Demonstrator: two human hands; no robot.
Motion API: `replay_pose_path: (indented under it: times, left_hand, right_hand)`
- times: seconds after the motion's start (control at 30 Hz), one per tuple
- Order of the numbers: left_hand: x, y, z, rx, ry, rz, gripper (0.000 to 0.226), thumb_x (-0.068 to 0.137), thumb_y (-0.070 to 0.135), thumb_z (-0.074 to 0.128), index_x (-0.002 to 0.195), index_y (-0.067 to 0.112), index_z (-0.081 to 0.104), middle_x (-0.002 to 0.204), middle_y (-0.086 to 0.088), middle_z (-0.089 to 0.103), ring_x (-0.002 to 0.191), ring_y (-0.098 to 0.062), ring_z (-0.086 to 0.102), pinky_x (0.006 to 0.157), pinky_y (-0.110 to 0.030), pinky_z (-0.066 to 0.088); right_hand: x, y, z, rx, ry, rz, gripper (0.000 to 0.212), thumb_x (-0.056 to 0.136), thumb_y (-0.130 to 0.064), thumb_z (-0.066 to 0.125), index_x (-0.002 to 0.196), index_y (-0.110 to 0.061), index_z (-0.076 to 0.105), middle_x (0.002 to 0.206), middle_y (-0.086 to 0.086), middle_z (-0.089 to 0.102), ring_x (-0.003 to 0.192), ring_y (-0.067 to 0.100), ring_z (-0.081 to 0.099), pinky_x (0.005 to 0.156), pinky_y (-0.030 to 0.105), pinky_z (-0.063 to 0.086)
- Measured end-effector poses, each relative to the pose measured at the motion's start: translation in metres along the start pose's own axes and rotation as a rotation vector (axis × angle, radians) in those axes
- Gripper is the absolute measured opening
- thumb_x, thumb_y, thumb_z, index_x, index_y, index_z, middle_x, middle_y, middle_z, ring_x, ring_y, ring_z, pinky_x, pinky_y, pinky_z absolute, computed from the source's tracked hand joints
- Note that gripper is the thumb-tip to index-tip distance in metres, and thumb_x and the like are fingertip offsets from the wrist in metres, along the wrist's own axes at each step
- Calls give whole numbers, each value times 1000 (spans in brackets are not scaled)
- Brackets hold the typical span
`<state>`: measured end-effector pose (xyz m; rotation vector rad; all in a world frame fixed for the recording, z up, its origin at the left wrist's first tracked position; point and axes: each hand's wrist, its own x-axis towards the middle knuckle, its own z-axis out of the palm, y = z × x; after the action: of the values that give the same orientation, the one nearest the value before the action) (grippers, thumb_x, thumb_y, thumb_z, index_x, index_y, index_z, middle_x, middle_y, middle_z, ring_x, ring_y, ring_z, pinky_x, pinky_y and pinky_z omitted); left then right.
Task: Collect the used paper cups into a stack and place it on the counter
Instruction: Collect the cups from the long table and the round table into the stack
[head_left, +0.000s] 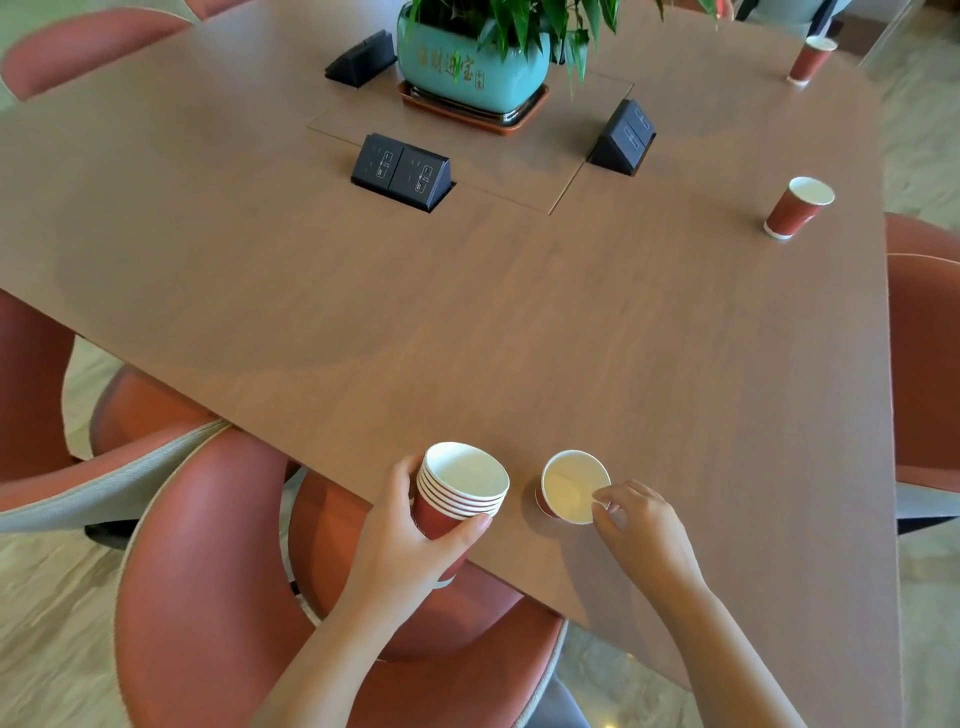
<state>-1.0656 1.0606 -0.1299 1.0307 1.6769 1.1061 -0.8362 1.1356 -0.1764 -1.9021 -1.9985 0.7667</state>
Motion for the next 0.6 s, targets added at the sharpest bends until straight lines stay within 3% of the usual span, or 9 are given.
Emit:
replay_pose_path:
  times: [0.17, 0.33, 0.47, 0.6]
  left_hand:
    - [-2, 1, -2, -5, -8, 5, 65, 44, 62, 75, 103, 50, 48, 103, 23, 58, 96, 10, 54, 51, -4, 45]
    - [-3, 4, -3, 48, -34, 42, 65, 50, 56, 76, 106, 47, 45, 109, 16, 57, 100, -11, 58, 52, -5, 46]
    - [-2, 7, -5, 128, -47, 108, 62, 59, 47, 80, 108, 47, 42, 110, 19, 56, 102, 4, 55, 63, -6, 48]
    - [1, 9, -8, 161, -56, 141, 69, 60, 42, 83, 115, 46, 41, 114, 19, 58, 105, 1, 55, 74, -6, 47]
  right_hand:
    - [-4, -7, -5, 52, 43, -7, 10, 80, -6, 61, 81, -9, 70, 82, 5, 65, 83, 23, 58, 67, 32, 45]
    - [-8, -21, -24, 71, 112, -59, 11, 79, -4, 62, 84, -9, 71, 84, 4, 66, 84, 22, 58, 68, 29, 44]
    - [-13, -46, -48, 136, 228, -127, 12, 78, -2, 64, 81, -11, 71, 79, -3, 64, 78, 15, 59, 66, 9, 39]
    - [-20, -73, -74, 220, 268, -209, 14, 76, -1, 66, 78, -14, 71, 77, -9, 64, 74, -1, 56, 67, 0, 37]
